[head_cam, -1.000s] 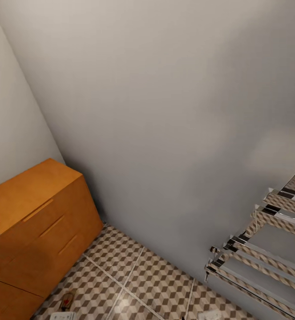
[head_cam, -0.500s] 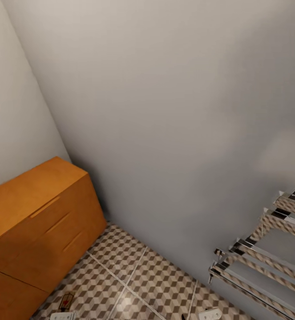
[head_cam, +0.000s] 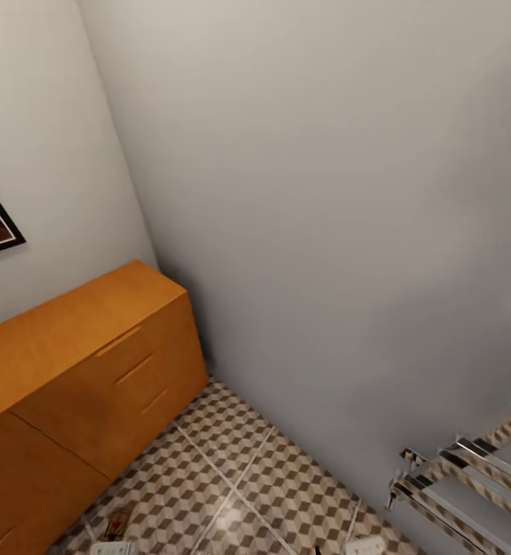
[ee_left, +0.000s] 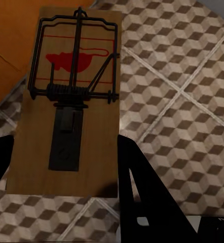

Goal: Take the four mousetraps from the cabinet in the bathroom and place them on the bathroom floor. Make sure all four end up on the same floor surface, and ensure that at least two of them are either under or directly next to the same bathroom sink.

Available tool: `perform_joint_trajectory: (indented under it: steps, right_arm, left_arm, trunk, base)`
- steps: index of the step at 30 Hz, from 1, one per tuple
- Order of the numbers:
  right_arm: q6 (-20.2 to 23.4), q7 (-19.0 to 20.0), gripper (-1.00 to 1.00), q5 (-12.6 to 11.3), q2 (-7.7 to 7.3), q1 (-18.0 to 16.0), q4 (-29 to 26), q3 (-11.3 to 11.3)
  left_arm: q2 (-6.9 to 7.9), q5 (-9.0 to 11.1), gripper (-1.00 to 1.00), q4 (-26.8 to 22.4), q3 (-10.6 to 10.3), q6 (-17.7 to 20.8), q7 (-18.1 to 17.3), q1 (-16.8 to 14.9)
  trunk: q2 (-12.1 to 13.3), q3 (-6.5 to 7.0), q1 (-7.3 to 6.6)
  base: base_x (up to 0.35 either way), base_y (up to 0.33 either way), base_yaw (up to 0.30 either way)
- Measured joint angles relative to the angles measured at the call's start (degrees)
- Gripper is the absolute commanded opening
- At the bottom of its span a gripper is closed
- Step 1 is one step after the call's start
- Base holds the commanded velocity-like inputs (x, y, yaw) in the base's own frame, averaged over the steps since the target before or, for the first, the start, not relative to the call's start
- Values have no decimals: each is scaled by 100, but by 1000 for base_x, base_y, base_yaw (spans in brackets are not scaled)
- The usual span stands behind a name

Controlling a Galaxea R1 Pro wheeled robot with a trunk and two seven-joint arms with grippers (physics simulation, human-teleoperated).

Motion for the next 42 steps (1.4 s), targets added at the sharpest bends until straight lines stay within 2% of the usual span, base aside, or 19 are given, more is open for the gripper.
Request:
perform_joint_trajectory:
  steps: [42]
  right_arm:
    - [0, 0, 100, 0, -9, 0, 9, -1]
  left_arm:
    - [-37, 0, -100, 0, -6, 36, 0, 3]
  trunk:
    - [0, -200, 0]
  base:
    - [0, 0, 248]
